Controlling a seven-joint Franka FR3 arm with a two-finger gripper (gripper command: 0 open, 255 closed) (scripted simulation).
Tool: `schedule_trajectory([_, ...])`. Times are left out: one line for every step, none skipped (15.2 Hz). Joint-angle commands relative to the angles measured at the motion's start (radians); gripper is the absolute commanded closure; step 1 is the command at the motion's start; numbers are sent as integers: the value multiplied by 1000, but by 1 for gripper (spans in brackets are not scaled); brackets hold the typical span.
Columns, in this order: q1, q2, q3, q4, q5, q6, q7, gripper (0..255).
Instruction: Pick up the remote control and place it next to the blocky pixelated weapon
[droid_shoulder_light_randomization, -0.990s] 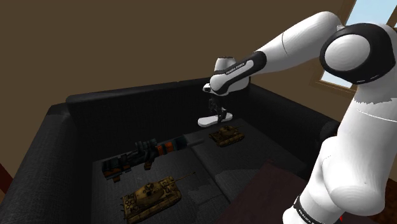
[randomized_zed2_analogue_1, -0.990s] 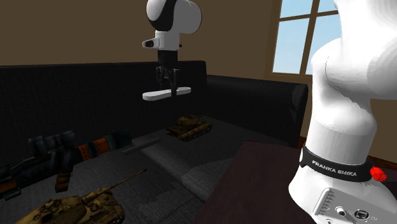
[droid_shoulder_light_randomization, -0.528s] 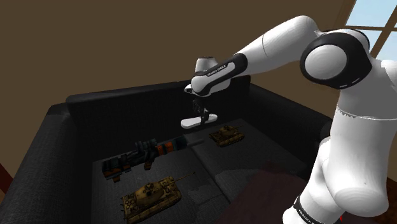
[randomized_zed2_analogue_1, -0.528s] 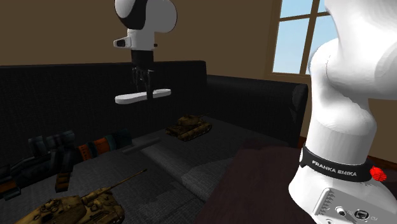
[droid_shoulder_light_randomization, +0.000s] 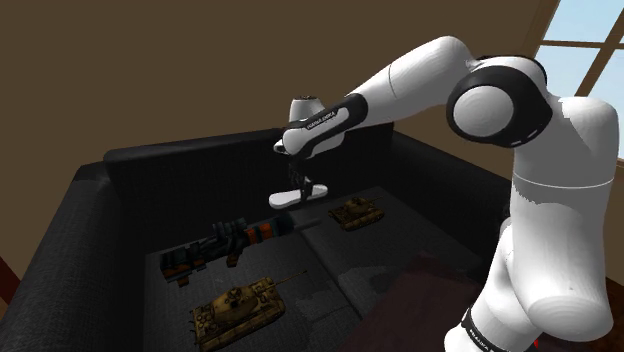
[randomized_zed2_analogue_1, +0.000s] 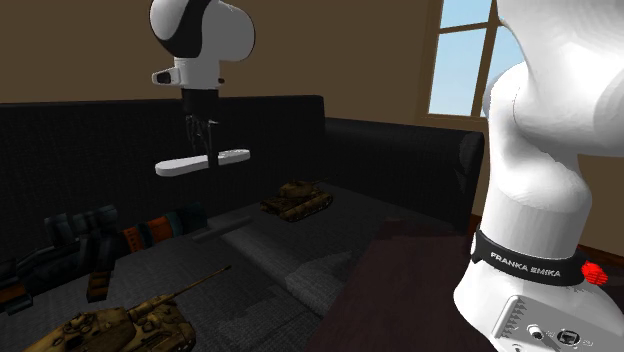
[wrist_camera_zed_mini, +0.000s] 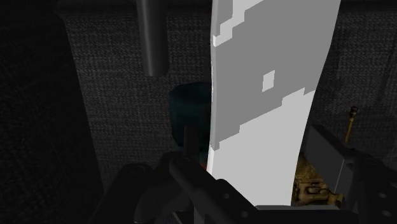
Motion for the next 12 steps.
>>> schedule_trajectory([-2,13,3,-11,7,25,-4,255])
schedule_trajectory([-3,21,4,-15,11,36,-7,255])
schedule_trajectory([-4,28,6,-19,15,47,-9,255])
schedule_trajectory([-5,36,8,-23,18,58,-12,255])
schedule_trajectory([-6,44,10,-26,22,69,-14,255])
schedule_trajectory([-8,52,11,-29,26,80,-17,255])
schedule_trajectory([-9,61,13,-32,31,90,-20,255])
schedule_trajectory([-11,69,15,-35,35,101,-23,255])
schedule_trajectory([-12,78,18,-37,39,112,-25,255])
schedule_trajectory([-14,87,20,-40,43,122,-28,255])
schedule_trajectory([-15,95,22,-42,48,133,-31,255])
schedule_trajectory([-17,104,24,-44,52,143,-34,255])
